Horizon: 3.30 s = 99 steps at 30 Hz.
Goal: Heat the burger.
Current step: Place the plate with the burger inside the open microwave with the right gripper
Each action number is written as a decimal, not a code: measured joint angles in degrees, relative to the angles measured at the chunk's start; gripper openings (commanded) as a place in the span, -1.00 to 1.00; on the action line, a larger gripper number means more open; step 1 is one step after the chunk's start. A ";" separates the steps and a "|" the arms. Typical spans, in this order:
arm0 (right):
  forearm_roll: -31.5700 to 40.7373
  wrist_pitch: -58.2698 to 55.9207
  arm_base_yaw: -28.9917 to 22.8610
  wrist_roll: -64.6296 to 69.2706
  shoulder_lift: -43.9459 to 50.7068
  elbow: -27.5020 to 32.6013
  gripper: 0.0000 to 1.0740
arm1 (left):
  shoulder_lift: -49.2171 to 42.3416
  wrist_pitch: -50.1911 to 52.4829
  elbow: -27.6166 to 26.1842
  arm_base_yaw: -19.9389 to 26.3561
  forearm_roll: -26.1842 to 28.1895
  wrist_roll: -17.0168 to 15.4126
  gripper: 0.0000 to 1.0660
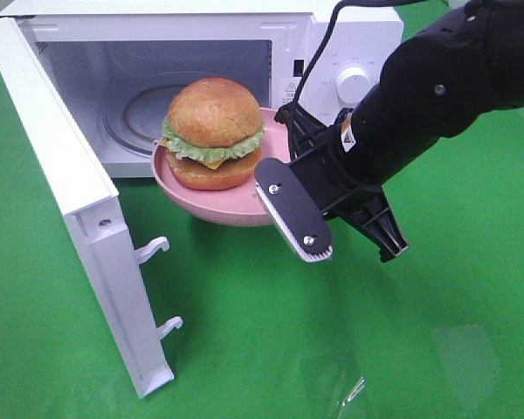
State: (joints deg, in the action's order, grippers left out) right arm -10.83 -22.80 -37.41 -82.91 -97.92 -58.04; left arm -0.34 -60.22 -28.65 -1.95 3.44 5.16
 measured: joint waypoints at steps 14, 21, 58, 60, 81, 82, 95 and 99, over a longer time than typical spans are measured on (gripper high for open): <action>0.23 -0.69 -0.69 0.52 -4.87 -5.90 -1.00 | 0.00 0.00 0.00 0.00 0.00 0.00 0.83; 0.23 -0.34 -0.69 0.52 -6.59 -7.39 -1.00 | 0.00 0.00 0.00 0.00 0.00 0.00 0.83; -0.17 -6.82 -1.20 5.79 -18.91 -27.33 -1.00 | 0.00 0.00 0.00 0.00 0.00 0.00 0.83; -0.29 -7.33 -1.20 6.36 -19.65 -28.42 -1.00 | 0.00 0.00 0.00 0.00 0.00 0.00 0.83; -1.89 -12.61 -0.92 15.47 -28.99 -42.06 -1.00 | 0.00 0.00 0.00 0.00 0.00 0.00 0.83; -1.89 -12.61 -0.92 15.47 -28.99 -42.06 -1.00 | 0.00 0.00 0.00 0.00 0.00 0.00 0.83; -3.09 -15.87 -0.74 21.89 -35.58 -52.43 -1.00 | 0.00 0.00 0.00 0.00 0.00 0.00 0.83; -3.90 -16.16 -0.86 22.57 -36.90 -54.09 -1.00 | 0.00 0.00 0.00 0.00 0.00 0.00 0.83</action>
State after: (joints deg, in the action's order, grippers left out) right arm -14.73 -38.96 -38.27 -60.33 -134.82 -112.13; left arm -0.34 -60.22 -28.65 -1.95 3.44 5.16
